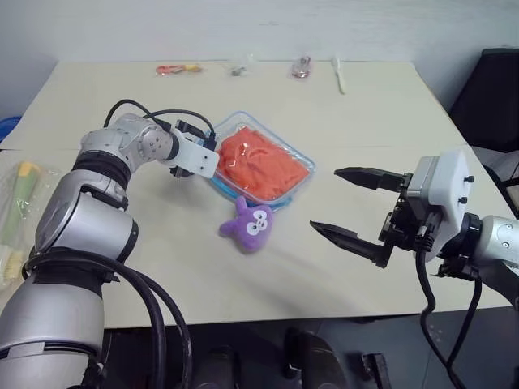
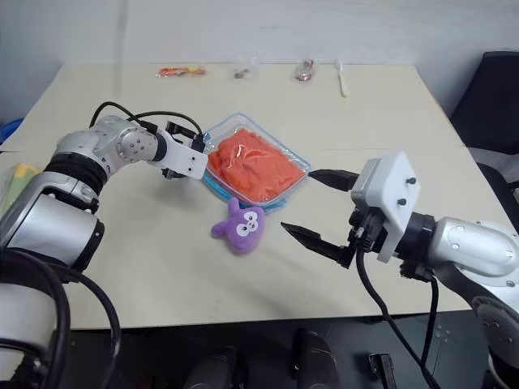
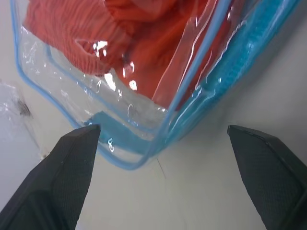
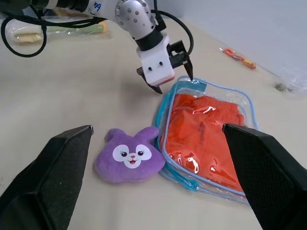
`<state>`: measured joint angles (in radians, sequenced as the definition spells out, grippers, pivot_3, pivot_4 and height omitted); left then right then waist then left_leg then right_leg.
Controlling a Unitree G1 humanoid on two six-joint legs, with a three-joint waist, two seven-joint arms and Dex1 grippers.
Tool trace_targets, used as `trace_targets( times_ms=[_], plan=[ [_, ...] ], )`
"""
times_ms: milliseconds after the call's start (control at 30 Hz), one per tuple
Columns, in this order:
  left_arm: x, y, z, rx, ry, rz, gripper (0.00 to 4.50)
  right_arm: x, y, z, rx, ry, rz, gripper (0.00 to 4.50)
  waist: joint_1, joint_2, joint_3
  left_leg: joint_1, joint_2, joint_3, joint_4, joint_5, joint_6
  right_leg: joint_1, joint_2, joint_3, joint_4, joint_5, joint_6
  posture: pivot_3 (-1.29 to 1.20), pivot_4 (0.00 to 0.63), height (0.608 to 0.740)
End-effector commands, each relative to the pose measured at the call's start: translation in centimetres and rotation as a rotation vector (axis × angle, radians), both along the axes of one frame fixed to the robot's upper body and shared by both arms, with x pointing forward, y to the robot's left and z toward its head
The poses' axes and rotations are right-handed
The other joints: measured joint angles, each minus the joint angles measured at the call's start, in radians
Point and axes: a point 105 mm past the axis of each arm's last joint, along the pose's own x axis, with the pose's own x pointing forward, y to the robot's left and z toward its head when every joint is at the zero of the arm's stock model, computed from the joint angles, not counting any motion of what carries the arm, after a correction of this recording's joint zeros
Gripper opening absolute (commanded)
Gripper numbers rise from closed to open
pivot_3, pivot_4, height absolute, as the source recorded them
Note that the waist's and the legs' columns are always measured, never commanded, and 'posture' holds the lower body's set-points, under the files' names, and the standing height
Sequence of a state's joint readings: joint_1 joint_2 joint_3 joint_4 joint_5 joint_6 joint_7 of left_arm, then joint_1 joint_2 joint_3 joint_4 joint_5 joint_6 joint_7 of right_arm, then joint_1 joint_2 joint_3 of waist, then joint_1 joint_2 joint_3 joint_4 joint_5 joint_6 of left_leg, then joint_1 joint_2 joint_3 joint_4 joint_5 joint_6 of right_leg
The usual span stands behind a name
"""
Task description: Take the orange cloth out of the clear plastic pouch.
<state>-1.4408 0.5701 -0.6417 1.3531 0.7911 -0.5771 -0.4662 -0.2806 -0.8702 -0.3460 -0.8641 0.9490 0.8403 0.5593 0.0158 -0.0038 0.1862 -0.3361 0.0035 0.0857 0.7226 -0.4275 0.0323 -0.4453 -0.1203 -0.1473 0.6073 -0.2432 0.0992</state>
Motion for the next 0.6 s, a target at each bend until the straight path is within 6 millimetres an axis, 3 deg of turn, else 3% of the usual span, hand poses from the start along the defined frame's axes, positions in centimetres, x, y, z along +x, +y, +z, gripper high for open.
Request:
trace_targets(
  times_ms=[33,100,467,600],
  plan=[
    [0.6,-0.4,1.7,-0.012,-0.084,0.007,4.09,-0.6,-0.2,0.9,-0.012,-0.049,-0.014,4.5,0.009,0.0,0.0,0.0,0.0,0.0,0.0,0.0,0.0,0.0,0.0,0.0,0.0,0.0,0.0,0.0,0.15,0.74],
    [0.8,-0.5,1.7,-0.024,-0.101,0.011,3.62,-0.7,-0.3,0.9,-0.014,-0.047,-0.017,4.5,0.012,-0.001,0.0,0.0,0.0,0.0,0.0,0.0,0.0,0.0,0.0,0.0,0.0,0.0,0.0,0.0,0.15,0.74],
    [0.8,-0.6,0.9,-0.06,-0.093,0.018,0.1,-0.6,-0.3,0.8,-0.018,-0.037,-0.015,4.5,0.011,-0.001,0.0,-0.001,0.0,0.0,0.001,0.0,0.001,0.0,0.0,0.0,0.0,0.0,0.001,0.0,0.15,0.74],
    [0.4,-0.4,0.3,-0.057,-0.053,0.01,0.03,-0.2,-0.5,0.7,-0.023,-0.033,-0.016,4.5,0.01,-0.001,0.0,-0.001,0.0,0.0,0.001,0.0,0.001,0.0,0.0,0.0,0.0,0.0,0.001,0.0,0.15,0.74]
  ],
)
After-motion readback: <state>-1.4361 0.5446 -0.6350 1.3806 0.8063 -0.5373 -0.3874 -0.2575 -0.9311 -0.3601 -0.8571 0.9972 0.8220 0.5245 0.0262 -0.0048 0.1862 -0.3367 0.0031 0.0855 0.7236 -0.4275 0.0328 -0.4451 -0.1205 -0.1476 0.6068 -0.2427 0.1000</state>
